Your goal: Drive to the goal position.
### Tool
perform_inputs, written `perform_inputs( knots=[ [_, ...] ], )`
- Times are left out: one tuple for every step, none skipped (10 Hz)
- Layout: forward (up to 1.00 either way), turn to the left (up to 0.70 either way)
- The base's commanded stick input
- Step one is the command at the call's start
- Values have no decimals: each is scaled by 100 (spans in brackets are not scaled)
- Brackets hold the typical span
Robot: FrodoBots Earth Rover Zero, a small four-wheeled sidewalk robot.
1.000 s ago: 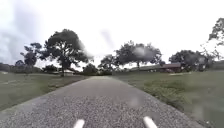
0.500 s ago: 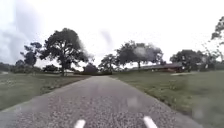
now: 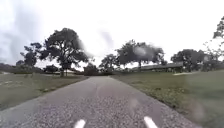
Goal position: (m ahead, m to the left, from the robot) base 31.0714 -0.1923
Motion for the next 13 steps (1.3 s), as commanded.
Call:
perform_inputs(
  knots=[
    [70,0],
    [70,0],
    [70,0],
    [70,0],
    [70,0],
    [70,0],
    [70,0],
    [70,0],
    [70,0],
    [70,0],
    [70,0],
    [70,0],
    [70,11]
  ],
)
